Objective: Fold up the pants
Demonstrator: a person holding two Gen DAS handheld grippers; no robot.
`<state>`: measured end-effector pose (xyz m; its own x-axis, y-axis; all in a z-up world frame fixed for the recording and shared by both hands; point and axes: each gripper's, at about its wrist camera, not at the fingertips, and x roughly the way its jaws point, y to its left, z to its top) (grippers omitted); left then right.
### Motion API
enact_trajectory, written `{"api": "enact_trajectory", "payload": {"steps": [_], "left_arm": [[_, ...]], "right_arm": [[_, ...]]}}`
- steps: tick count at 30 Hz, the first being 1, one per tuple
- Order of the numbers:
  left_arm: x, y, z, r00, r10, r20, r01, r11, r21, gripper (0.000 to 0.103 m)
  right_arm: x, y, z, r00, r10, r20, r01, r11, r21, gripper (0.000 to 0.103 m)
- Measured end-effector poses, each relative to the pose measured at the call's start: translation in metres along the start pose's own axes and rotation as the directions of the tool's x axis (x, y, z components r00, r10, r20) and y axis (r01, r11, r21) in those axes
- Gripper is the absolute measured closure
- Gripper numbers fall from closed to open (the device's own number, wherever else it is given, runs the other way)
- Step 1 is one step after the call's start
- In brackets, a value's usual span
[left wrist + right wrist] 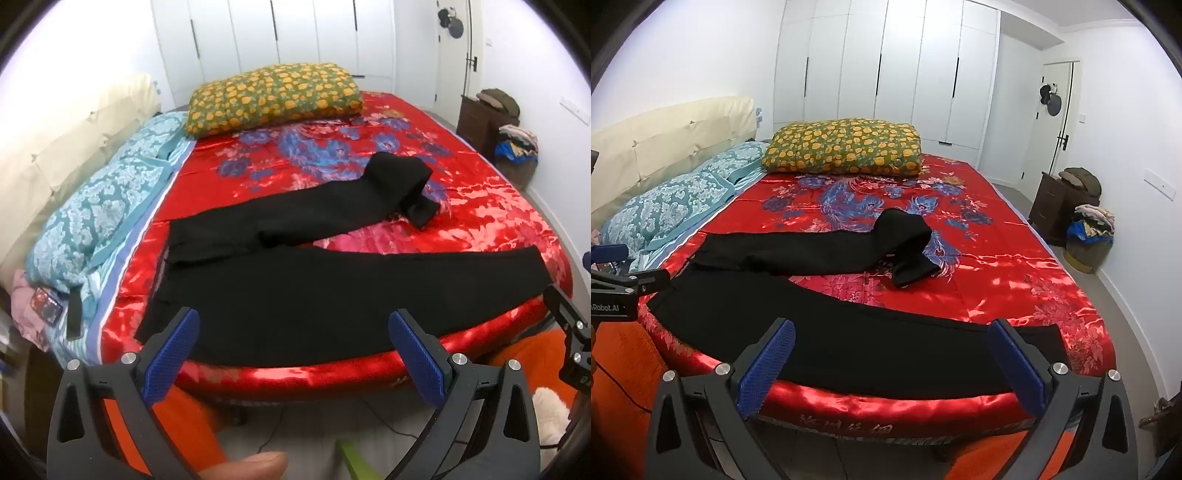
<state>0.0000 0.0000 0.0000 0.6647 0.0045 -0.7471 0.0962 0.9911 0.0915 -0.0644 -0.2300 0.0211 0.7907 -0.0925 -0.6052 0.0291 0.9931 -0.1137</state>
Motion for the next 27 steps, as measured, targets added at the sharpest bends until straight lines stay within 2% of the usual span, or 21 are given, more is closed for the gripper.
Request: {"api": "enact_trajectory", "payload": {"steps": [18, 27], "left_arm": [[0.008, -0.001, -0.013, 1.0, -0.006, -0.028, 0.006, 1.0, 0.009, 0.001], [0.012, 0.005, -0.014, 0.995, -0.083, -0.056, 0.082, 0.996, -0.028, 0.001]], "right_arm": [[0.005, 0.018, -0.005, 1.0, 0.024, -0.015, -0.024, 0.999, -0.046, 0.0], [0.006, 0.021, -0.005, 0.999, 0.027, -0.023, -0.028, 0.997, -0.065, 0.0]]}}
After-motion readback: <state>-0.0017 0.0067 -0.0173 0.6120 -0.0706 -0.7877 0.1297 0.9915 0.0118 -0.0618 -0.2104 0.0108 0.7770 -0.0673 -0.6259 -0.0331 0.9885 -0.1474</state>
